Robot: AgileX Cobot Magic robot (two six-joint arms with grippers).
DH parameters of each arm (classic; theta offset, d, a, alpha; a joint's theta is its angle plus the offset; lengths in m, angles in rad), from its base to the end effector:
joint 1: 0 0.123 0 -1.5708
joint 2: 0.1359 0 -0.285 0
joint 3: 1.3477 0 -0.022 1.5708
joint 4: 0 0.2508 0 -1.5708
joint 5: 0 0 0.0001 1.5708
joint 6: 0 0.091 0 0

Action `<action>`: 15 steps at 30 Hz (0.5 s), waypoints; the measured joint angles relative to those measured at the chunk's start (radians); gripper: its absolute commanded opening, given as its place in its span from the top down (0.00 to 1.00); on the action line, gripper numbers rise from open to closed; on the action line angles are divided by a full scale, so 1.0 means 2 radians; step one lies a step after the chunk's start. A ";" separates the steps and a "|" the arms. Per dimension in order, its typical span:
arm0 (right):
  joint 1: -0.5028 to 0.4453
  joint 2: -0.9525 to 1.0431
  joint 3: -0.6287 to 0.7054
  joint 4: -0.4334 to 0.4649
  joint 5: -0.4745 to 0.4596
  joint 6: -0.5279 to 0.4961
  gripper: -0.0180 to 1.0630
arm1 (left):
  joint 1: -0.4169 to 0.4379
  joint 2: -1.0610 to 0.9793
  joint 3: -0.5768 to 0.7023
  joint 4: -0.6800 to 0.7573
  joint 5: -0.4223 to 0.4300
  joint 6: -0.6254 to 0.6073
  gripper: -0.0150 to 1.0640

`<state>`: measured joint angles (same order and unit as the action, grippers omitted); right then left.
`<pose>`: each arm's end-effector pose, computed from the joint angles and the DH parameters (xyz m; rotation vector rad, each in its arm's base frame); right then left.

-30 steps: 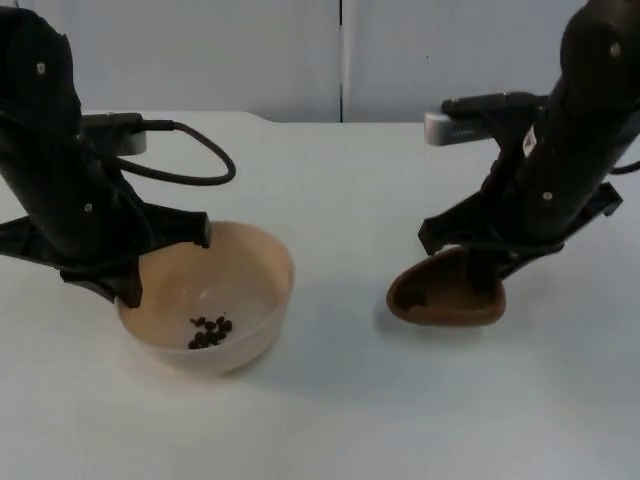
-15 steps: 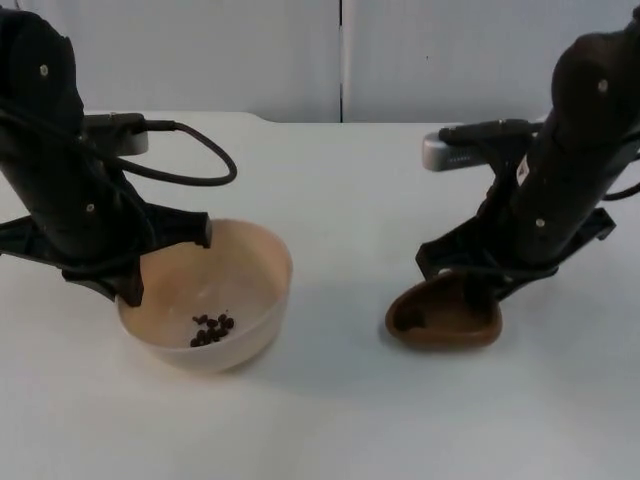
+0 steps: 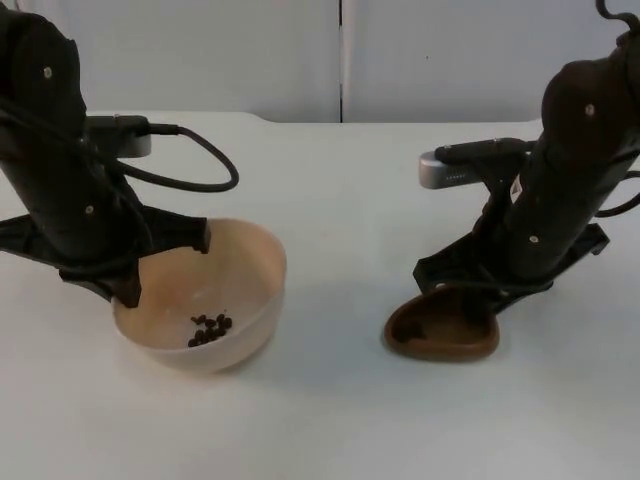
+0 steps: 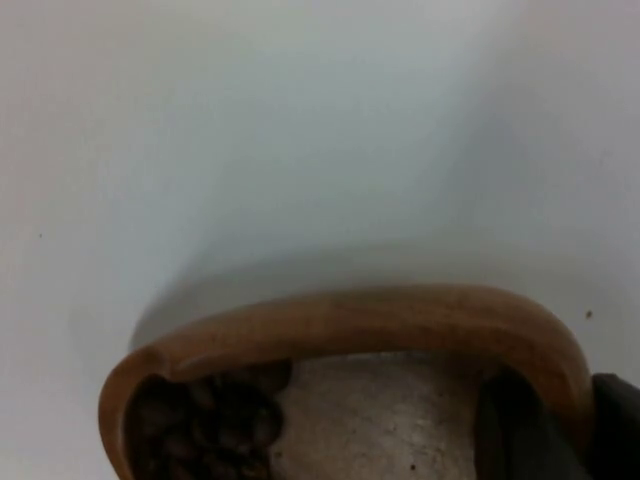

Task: Pick up the bowl with the left hand and pour the coffee beans from the cup into the bowl with the right hand.

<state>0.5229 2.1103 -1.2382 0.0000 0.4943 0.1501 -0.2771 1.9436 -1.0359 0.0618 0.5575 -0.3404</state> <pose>0.3441 0.1984 0.0966 -0.5306 2.8135 0.1388 0.3310 -0.0911 0.1142 -0.0206 2.9463 -0.0335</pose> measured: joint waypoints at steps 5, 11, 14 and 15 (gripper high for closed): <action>0.000 0.001 0.000 0.004 -0.001 0.002 0.61 | 0.000 0.002 0.000 0.013 0.003 0.000 0.80; 0.000 0.001 0.000 0.004 -0.001 0.002 0.32 | 0.000 0.011 0.006 0.021 0.023 0.000 0.15; 0.000 0.000 0.000 0.004 -0.001 0.002 0.26 | 0.000 0.002 0.006 0.024 0.025 0.001 0.01; 0.000 -0.002 0.000 0.004 -0.001 0.002 0.24 | 0.000 -0.002 0.006 0.024 0.025 0.001 0.01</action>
<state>0.5229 2.1063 -1.2382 0.0071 0.4928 0.1542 -0.2771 1.9399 -1.0236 0.1092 0.6082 -0.3386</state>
